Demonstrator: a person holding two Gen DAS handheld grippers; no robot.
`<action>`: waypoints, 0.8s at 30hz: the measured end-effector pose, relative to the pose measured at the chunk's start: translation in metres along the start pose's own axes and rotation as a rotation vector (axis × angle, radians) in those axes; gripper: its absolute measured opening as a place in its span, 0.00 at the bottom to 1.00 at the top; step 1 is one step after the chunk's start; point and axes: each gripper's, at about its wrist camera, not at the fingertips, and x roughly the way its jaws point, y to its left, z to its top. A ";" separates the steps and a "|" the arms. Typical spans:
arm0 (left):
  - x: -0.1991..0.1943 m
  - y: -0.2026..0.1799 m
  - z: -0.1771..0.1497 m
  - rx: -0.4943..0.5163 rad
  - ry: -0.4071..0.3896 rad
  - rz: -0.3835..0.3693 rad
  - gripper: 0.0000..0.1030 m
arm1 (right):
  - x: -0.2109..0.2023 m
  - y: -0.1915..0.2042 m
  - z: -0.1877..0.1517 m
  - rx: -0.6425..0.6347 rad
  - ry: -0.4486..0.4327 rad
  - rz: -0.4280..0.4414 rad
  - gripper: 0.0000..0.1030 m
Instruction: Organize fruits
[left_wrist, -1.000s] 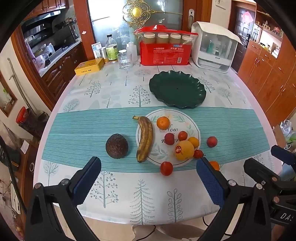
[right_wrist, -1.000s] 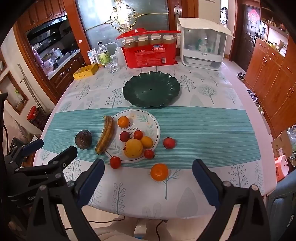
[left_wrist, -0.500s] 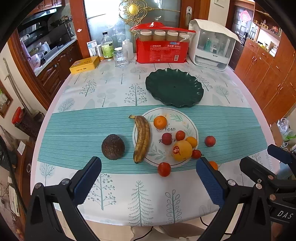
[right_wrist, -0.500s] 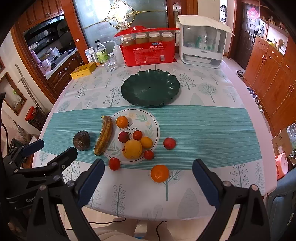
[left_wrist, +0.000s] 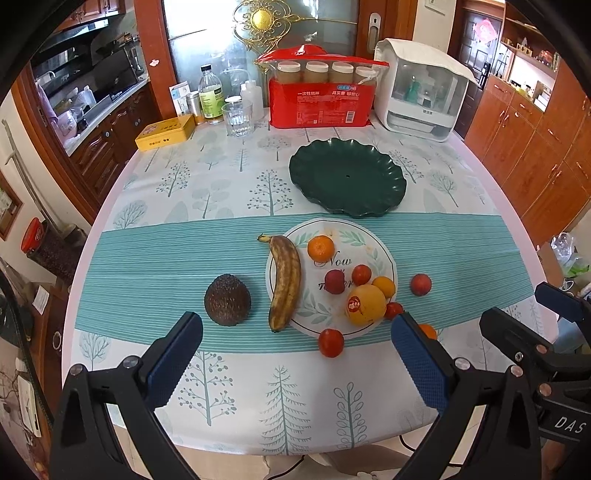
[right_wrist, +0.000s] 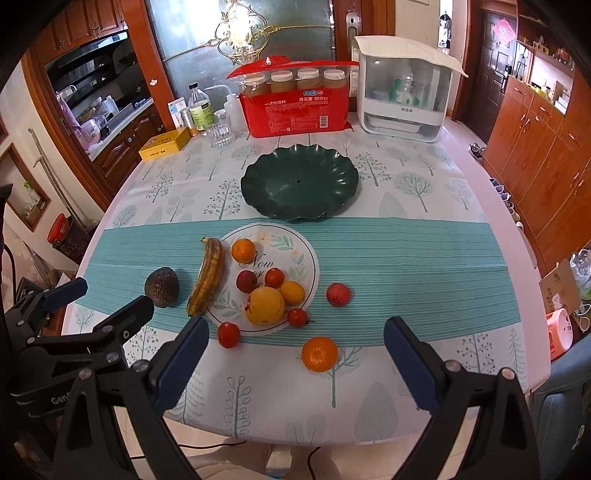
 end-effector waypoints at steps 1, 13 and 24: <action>0.000 -0.001 -0.001 -0.001 -0.001 0.001 0.99 | 0.000 0.000 0.000 0.000 0.000 0.000 0.93; 0.001 0.000 -0.001 -0.002 -0.003 0.004 0.99 | 0.001 0.002 -0.005 -0.005 -0.005 0.002 0.93; -0.002 -0.001 -0.009 -0.034 -0.019 0.025 0.99 | 0.002 0.000 -0.002 -0.035 -0.014 0.030 0.93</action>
